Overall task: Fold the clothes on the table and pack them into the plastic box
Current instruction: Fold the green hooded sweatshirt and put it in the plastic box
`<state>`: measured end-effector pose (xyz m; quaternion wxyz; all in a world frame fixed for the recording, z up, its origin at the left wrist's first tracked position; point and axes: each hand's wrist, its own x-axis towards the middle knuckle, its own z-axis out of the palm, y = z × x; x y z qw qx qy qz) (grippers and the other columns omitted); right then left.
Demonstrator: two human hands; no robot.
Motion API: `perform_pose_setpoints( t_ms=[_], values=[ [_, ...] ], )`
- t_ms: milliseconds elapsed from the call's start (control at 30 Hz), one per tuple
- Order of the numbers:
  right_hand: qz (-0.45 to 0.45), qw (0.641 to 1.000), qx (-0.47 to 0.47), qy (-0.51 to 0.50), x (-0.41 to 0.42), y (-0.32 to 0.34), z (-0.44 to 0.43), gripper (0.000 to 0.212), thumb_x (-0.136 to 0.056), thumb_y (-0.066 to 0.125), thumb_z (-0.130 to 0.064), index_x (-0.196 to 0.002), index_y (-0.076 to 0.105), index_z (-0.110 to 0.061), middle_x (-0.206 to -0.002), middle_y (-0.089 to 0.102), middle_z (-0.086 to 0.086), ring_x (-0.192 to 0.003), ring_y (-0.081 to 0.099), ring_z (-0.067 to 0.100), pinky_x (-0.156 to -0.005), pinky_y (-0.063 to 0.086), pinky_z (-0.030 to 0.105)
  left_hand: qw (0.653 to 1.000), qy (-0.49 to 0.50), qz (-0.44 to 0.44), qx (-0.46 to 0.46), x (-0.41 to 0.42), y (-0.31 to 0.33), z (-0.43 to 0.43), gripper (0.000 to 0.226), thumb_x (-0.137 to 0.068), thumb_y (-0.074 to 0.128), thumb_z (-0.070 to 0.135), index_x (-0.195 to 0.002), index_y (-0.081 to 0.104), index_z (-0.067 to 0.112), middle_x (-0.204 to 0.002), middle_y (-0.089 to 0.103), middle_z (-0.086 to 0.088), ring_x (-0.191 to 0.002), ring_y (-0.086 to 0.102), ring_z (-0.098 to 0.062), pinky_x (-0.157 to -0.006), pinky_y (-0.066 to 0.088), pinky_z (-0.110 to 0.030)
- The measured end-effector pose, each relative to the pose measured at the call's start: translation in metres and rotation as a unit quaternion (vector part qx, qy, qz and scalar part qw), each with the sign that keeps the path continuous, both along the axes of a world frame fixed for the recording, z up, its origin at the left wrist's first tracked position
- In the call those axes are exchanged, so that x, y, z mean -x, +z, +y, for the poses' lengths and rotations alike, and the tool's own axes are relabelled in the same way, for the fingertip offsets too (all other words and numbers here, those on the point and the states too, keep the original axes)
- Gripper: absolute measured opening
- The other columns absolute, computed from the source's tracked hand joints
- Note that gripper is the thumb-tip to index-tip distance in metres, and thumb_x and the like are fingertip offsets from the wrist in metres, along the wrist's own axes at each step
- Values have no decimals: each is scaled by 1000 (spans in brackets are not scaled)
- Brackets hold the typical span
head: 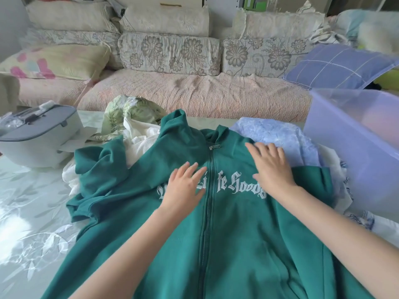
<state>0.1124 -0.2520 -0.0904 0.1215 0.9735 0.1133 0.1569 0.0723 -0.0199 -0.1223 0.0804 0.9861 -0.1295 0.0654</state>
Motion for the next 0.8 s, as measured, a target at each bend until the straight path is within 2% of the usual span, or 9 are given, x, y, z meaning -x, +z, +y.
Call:
perform_pose_setpoints(
  t_ms=[100,167,233,300,400,533,667,733,800],
  values=[
    [151,980,-88,98,12,0,26,77,-89,53,-53,-152,15,-31,-159,14,-5,-144,18,21,-115,15,37,997,15,-2,-76,-20,-6,9,64,-98,32,50,-152,3,30,-160,0,2,-147,-9,-20,-115,-4,-48],
    [278,955,-83,67,12,-15,28,78,-88,39,-68,-151,2,-40,-159,-5,-10,-148,1,18,-119,2,40,993,34,32,-111,-33,-11,22,64,-97,21,56,-151,-1,30,-160,-5,1,-146,-11,-21,-114,-8,-50],
    [320,944,-69,26,7,-32,16,83,-83,37,-75,-148,-4,-45,-158,-14,-13,-147,-11,18,-120,-1,43,985,55,78,-142,-45,-20,39,69,-94,14,62,-151,-4,29,-159,-11,-1,-146,-13,-19,-118,-7,-45],
    [320,943,-92,3,-1,-39,5,89,-79,43,-77,-148,-4,-47,-157,-16,-16,-146,-14,16,-119,8,42,983,79,102,-132,-56,-25,55,72,-91,12,66,-151,-5,29,-158,-14,0,-145,-15,-15,-118,-7,-39],
    [310,940,-144,-14,-11,-41,4,92,-79,50,-72,-149,-2,-43,-157,-14,-15,-145,-14,10,-114,22,39,979,95,118,-139,-75,-23,65,66,-96,17,60,-150,-8,32,-157,-19,-1,-144,-19,-16,-119,-7,-37],
    [305,941,-149,-17,-13,-45,15,88,-89,45,-63,-152,-7,-30,-159,-16,-3,-146,-13,15,-119,5,37,982,89,118,-117,-87,-16,64,61,-100,33,45,-152,5,30,-159,-8,-3,-146,-9,-18,-118,0,-36],
    [279,952,-127,26,0,-41,25,76,-96,42,-51,-153,0,-24,-159,-15,-2,-147,-8,19,-119,-5,37,988,95,101,-66,-73,-10,52,56,-101,34,41,-151,19,22,-160,3,-7,-147,-2,-21,-118,5,-41],
    [257,961,-94,41,9,-37,29,71,-98,40,-49,-153,4,-22,-159,-13,-1,-147,-9,19,-119,-8,40,995,61,80,-15,-54,-7,32,54,-101,33,42,-150,19,26,-159,7,-3,-147,-1,-22,-116,6,-47],
    [250,965,-66,41,18,-36,29,69,-98,37,-49,-153,5,-24,-160,-11,-3,-147,-10,21,-118,-8,44,995,0,98,9,-29,-11,12,57,-99,33,47,-151,12,35,-160,4,4,-147,-5,-20,-116,2,-52]
  ],
)
